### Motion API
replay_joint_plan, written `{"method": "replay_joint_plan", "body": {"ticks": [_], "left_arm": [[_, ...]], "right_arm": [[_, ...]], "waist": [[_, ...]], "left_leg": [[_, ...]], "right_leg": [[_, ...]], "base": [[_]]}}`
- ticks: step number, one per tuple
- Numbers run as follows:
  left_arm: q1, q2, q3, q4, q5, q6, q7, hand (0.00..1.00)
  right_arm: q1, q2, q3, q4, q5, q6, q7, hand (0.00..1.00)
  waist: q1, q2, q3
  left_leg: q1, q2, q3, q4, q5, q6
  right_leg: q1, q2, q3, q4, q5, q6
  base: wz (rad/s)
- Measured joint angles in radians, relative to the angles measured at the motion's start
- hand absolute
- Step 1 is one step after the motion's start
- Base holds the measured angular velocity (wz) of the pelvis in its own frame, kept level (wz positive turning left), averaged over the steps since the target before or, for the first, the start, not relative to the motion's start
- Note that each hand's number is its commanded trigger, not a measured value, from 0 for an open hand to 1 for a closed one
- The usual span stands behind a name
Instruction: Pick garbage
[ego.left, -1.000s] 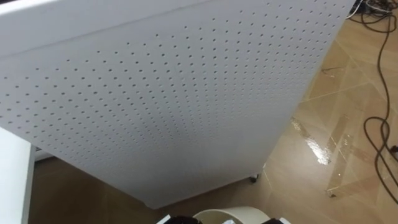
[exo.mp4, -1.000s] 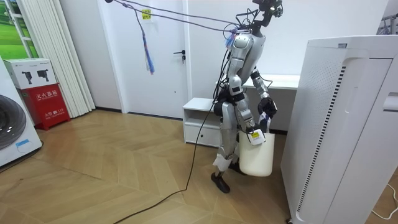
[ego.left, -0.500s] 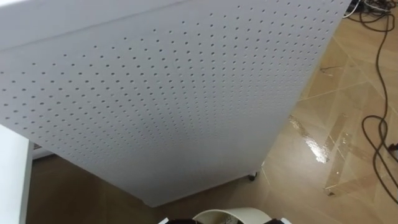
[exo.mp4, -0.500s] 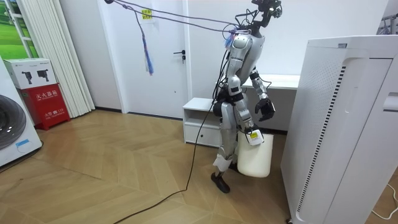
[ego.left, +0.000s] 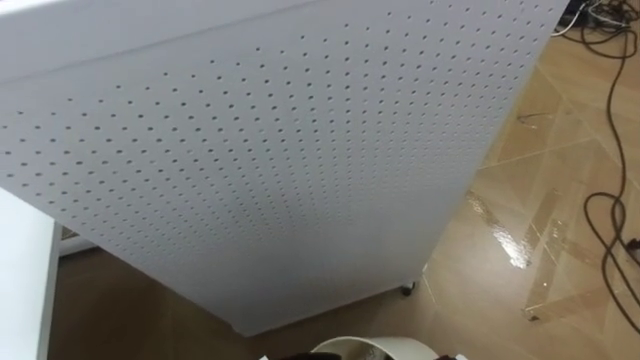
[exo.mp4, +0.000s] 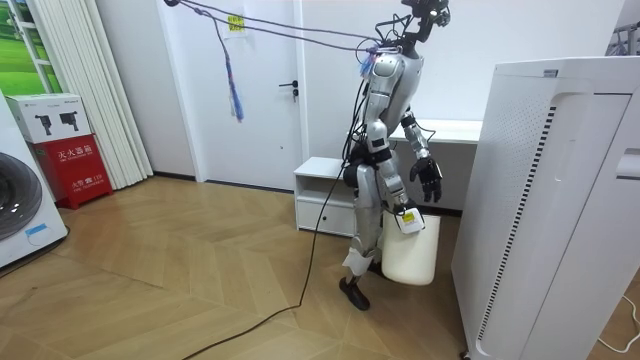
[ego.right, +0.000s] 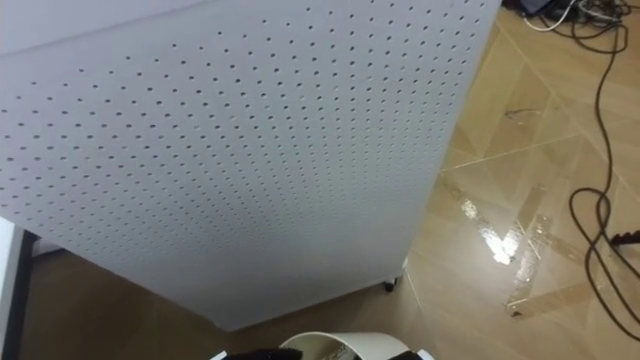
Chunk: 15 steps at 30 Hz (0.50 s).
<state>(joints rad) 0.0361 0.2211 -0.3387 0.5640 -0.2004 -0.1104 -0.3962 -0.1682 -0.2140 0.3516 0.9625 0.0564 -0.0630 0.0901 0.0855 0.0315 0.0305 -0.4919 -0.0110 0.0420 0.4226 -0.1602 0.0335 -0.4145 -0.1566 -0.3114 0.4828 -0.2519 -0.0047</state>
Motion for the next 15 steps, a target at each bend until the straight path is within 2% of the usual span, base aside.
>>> {"method": "replay_joint_plan", "body": {"ticks": [6, 8, 11, 14, 15], "left_arm": [[0.02, 0.007, 0.001, 0.01, -0.003, 0.0, 0.0, 0.0], [0.034, 0.011, 0.003, 0.01, -0.002, -0.002, 0.001, 0.0], [0.052, 0.03, 0.015, 0.009, -0.002, -0.004, -0.007, 0.0], [0.083, 0.036, 0.03, 0.007, -0.001, -0.006, -0.007, 0.0], [0.11, 0.036, 0.034, 0.009, -0.001, -0.009, -0.006, 0.0]], "right_arm": [[0.035, -0.015, -0.001, 0.006, 0.015, -0.005, 0.0, 1.0], [0.06, -0.02, -0.01, 0.006, 0.019, -0.009, 0.002, 1.0], [0.092, -0.025, -0.027, 0.004, 0.018, -0.011, 0.02, 1.0], [0.16, -0.031, -0.078, -0.015, 0.023, -0.023, 0.027, 1.0], [0.186, -0.03, -0.093, -0.015, 0.029, -0.032, 0.033, 1.0]], "waist": [[0.0, -0.004, -0.0021], [-0.01, -0.006, -0.0025], [-0.03, -0.017, -0.0081], [-0.037, -0.025, -0.0162], [-0.042, -0.029, -0.0192]], "left_leg": [[0.036, -0.002, -0.002, -0.016, 0.0, 0.0], [0.059, -0.004, -0.001, -0.019, 0.0, 0.0], [0.098, -0.002, 0.002, -0.037, 0.0, 0.0], [0.156, -0.001, 0.008, -0.069, 0.0, -0.001], [0.191, -0.001, 0.014, -0.091, 0.0, -0.001]], "right_leg": [[0.042, 0.002, -0.01, -0.019, -0.002, 0.004], [0.071, 0.002, -0.016, -0.026, -0.004, 0.008], [0.112, 0.005, -0.02, -0.054, -0.005, 0.009], [0.169, 0.014, -0.019, -0.093, -0.001, 0.015], [0.203, 0.019, -0.018, -0.113, 0.002, 0.019]], "base": [[0.06], [0.08], [0.02], [0.01], [-0.1]]}}
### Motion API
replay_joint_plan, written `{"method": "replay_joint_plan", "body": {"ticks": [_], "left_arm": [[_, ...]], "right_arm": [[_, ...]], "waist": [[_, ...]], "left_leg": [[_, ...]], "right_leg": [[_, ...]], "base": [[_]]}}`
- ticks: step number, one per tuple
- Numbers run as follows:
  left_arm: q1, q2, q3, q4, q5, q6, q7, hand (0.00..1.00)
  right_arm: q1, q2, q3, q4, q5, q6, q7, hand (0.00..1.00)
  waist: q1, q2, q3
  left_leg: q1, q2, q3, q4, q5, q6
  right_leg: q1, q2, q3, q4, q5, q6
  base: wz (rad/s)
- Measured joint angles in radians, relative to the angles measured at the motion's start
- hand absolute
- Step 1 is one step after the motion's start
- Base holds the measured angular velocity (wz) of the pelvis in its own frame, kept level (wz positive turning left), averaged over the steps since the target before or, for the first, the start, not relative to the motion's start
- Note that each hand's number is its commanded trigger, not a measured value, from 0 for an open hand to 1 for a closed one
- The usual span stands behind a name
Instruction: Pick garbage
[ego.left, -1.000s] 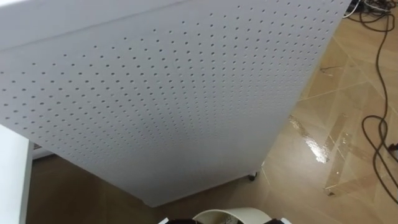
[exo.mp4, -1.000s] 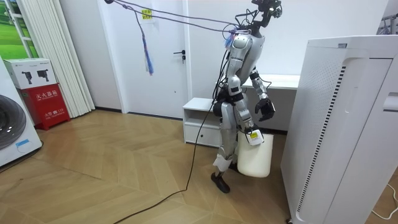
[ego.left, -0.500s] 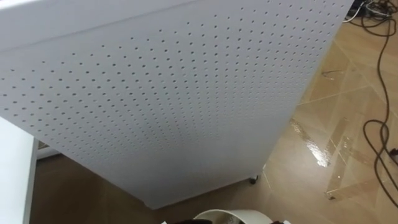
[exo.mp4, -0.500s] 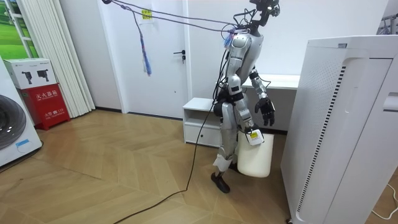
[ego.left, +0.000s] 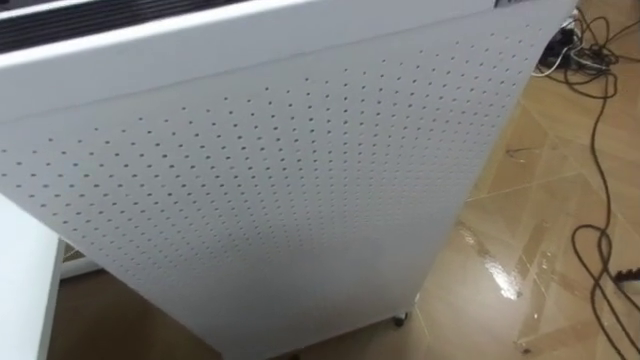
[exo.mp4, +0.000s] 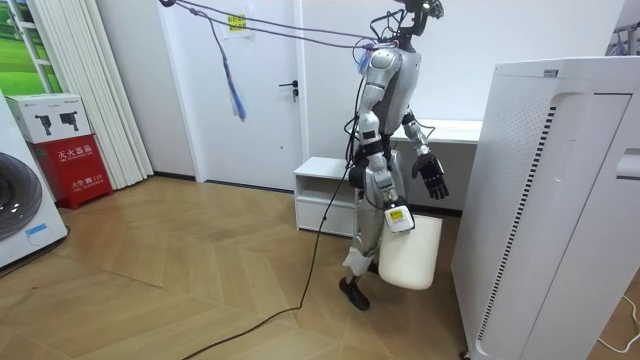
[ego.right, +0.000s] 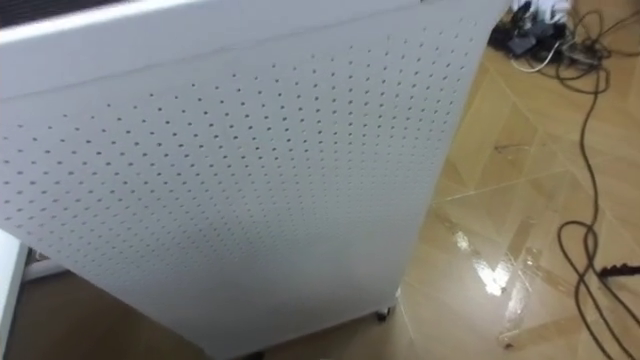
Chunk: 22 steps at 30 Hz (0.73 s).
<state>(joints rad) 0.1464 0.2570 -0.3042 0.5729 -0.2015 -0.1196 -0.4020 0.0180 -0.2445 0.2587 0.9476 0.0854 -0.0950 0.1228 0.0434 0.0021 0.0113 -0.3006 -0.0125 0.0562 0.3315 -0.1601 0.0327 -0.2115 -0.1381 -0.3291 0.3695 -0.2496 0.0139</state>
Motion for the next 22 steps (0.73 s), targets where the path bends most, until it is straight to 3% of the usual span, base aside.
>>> {"method": "replay_joint_plan", "body": {"ticks": [4, 11, 17, 22], "left_arm": [[0.075, 0.001, 0.019, 0.082, -0.002, -0.017, 0.0, 0.0], [0.107, -0.009, 0.095, 0.228, -0.045, -0.028, 0.042, 0.0], [0.116, -0.046, 0.168, 0.41, -0.189, -0.03, 0.116, 0.0], [0.117, -0.108, 0.308, 0.512, -0.261, 0.007, 0.158, 0.0]], "right_arm": [[0.069, 0.003, -0.027, 0.018, 0.057, -0.022, 0.013, 1.0], [0.146, 0.007, -0.116, 0.042, 0.195, -0.025, 0.02, 1.0], [0.175, 0.034, -0.169, 0.114, 0.318, -0.01, -0.005, 1.0], [0.207, 0.079, -0.267, 0.151, 0.387, 0.021, -0.022, 1.0]], "waist": [[-0.017, -0.021, -0.0095], [-0.024, -0.027, -0.0082], [-0.03, -0.024, -0.0062], [-0.035, -0.026, -0.0062]], "left_leg": [[0.126, -0.001, 0.025, -0.062, 0.0, 0.0], [0.229, 0.001, 0.054, -0.104, -0.006, -0.007], [0.304, 0.0, 0.071, -0.152, -0.009, -0.011], [0.349, 0.0, 0.084, -0.167, -0.017, -0.017]], "right_leg": [[0.113, 0.009, 0.005, -0.062, 0.007, 0.008], [0.213, 0.022, 0.026, -0.131, 0.018, 0.016], [0.267, 0.034, 0.052, -0.154, 0.02, 0.02], [0.301, 0.041, 0.071, -0.175, 0.02, 0.02]], "base": [[-0.16], [-0.07], [-0.13], [-0.12]]}}
